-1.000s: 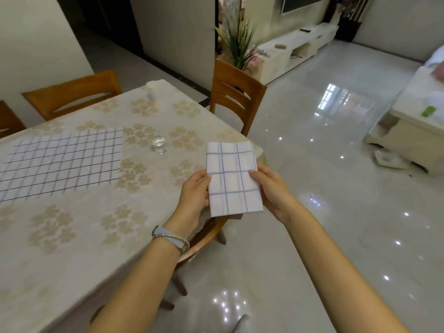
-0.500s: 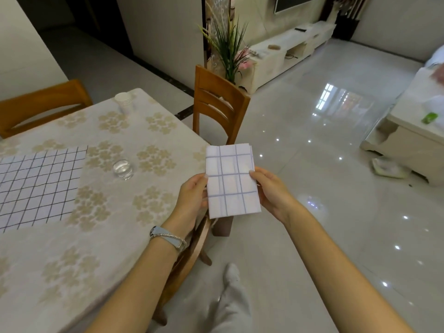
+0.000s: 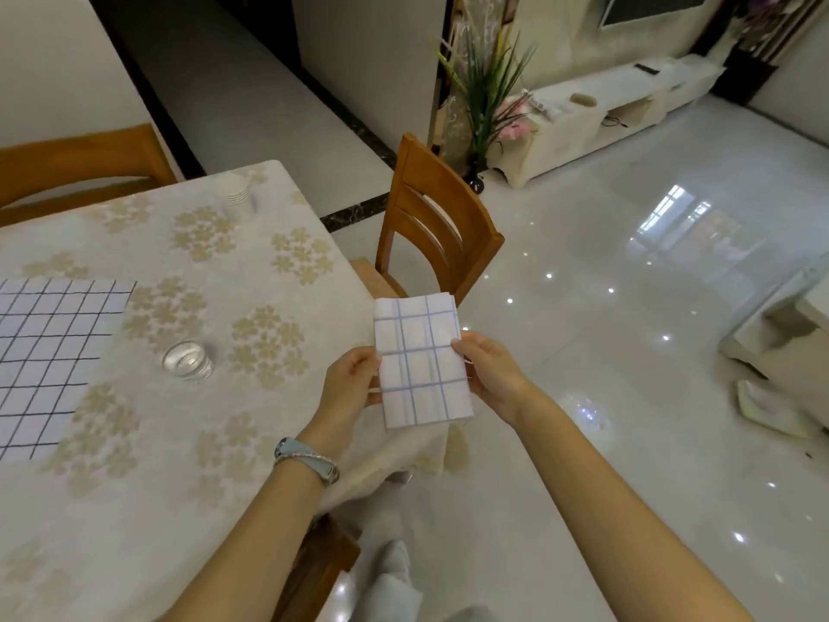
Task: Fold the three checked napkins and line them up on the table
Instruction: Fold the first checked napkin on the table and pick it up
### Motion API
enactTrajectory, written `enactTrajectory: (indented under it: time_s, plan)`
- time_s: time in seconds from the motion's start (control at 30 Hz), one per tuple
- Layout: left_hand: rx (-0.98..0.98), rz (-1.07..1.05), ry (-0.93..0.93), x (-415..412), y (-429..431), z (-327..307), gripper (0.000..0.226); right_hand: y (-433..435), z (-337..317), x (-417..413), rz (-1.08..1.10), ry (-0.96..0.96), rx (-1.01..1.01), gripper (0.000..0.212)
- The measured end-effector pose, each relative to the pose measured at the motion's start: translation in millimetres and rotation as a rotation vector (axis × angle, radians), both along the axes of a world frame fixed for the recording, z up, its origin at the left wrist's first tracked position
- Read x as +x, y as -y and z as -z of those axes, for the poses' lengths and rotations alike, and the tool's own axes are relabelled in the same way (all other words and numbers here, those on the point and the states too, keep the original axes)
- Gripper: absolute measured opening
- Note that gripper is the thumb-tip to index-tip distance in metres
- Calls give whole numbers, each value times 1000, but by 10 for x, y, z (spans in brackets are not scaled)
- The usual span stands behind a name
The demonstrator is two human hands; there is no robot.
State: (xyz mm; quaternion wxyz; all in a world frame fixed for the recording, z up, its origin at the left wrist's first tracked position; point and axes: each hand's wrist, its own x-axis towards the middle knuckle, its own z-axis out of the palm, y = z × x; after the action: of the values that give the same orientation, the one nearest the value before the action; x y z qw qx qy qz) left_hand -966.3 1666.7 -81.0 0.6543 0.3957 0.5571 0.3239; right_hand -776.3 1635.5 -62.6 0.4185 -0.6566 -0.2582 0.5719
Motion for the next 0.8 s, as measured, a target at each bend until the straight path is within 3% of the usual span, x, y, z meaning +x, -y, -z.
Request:
enactTrajectory:
  time_s: [0.43, 0.8]
  plan:
    - [-47, -361, 10, 536, -425, 303, 18, -1154, 367, 554, -316, 37, -73, 25]
    - [-119, -840, -11, 975, -77, 637, 12, -1767, 565, 517, -884, 172, -41, 22]
